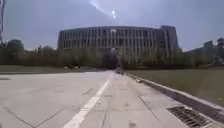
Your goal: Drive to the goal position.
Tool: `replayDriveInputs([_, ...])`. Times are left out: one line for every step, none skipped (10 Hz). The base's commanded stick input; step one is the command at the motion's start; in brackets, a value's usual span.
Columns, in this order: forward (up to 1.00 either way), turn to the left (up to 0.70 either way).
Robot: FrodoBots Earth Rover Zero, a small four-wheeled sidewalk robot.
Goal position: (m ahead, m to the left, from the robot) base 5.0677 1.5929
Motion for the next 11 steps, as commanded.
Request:
replayDriveInputs([0.70, 0.00])
replayDriveInputs([0.70, 0.00])
replayDriveInputs([0.70, 0.00])
replayDriveInputs([0.70, 0.00])
replayDriveInputs([0.70, 0.00])
replayDriveInputs([0.70, 0.00])
replayDriveInputs([0.70, 0.00])
replayDriveInputs([0.70, 0.00])
replayDriveInputs([0.70, 0.00])
replayDriveInputs([0.70, 0.00])
replayDriveInputs([0.70, 0.00])
